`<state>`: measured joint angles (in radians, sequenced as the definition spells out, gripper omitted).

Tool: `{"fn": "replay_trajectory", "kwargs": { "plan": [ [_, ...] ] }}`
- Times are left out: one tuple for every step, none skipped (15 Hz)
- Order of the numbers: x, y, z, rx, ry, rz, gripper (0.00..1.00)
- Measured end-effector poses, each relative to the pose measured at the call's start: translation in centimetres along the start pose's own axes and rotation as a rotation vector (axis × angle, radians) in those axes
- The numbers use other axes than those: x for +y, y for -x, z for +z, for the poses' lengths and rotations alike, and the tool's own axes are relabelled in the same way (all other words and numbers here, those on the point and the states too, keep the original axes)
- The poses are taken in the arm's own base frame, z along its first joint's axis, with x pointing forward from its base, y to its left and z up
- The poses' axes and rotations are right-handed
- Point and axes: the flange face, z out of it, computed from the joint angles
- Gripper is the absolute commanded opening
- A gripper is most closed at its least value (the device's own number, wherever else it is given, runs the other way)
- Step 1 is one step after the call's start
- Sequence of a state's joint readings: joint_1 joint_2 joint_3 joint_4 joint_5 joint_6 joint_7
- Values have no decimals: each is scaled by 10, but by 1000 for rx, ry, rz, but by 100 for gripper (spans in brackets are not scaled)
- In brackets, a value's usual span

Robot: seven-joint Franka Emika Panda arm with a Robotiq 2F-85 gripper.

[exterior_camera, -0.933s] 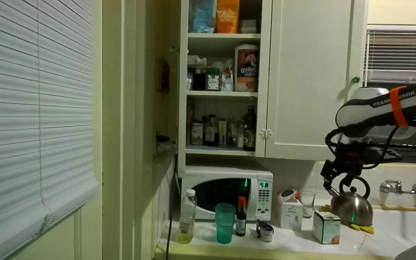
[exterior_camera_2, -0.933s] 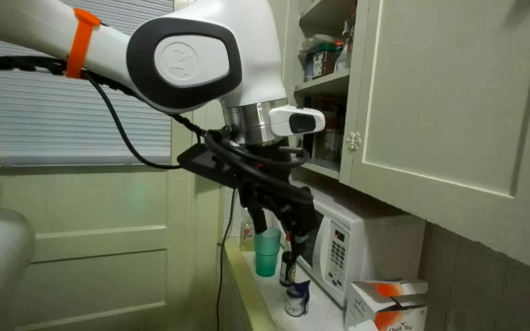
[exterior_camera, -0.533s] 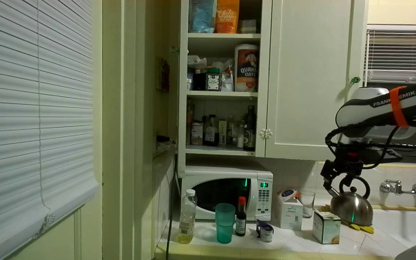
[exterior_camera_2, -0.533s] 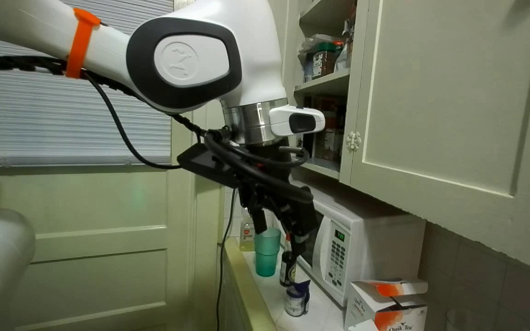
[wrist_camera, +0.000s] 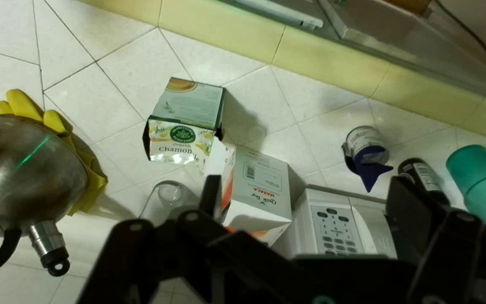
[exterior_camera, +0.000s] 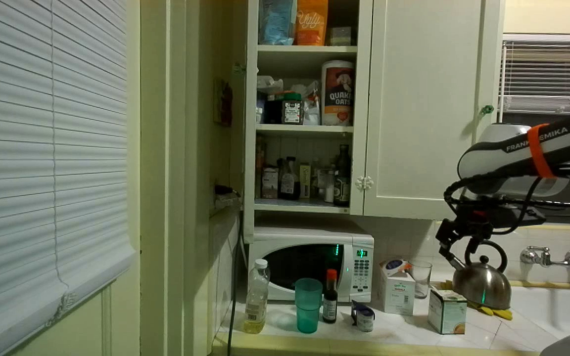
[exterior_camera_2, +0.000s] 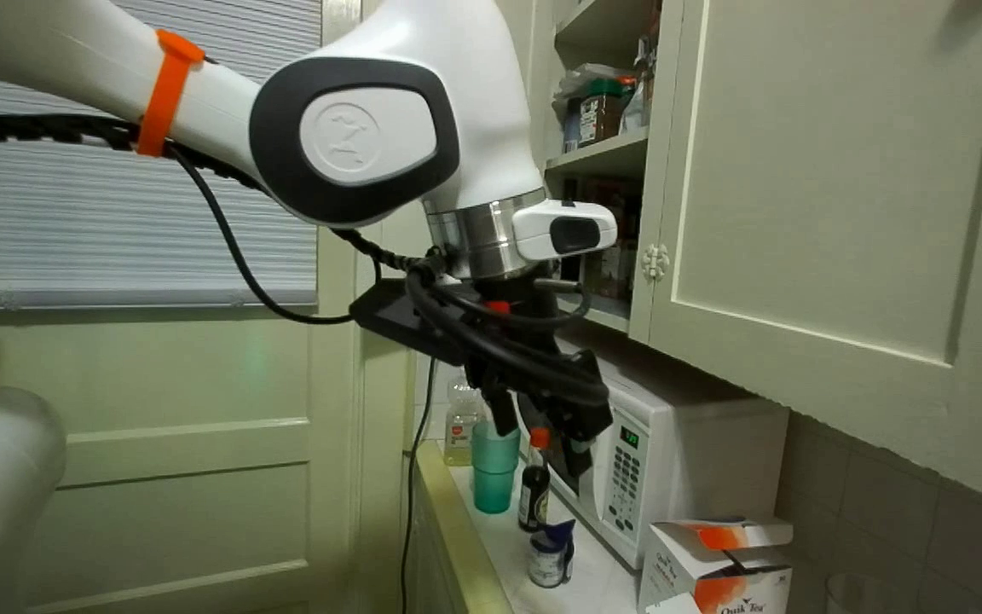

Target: Move the box from the counter to the open cabinet

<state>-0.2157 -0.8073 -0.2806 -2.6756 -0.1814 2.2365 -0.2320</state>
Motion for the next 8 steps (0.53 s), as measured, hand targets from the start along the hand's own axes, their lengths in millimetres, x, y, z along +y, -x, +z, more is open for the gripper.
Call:
{"fn": "replay_trajectory", "kwargs": {
  "plan": [
    [6,-2,7,18,13,13,100],
    [13,-4,15,30,25,33,100],
    [21,-4,26,34,35,54,100],
    [28,-3,35,36,44,72,100],
    [37,0,47,33,53,96,100],
    [45,2,58,23,61,138,100],
    [53,6,69,3,65,190,100],
    [59,9,81,-16,66,245,100]
  ]
}}
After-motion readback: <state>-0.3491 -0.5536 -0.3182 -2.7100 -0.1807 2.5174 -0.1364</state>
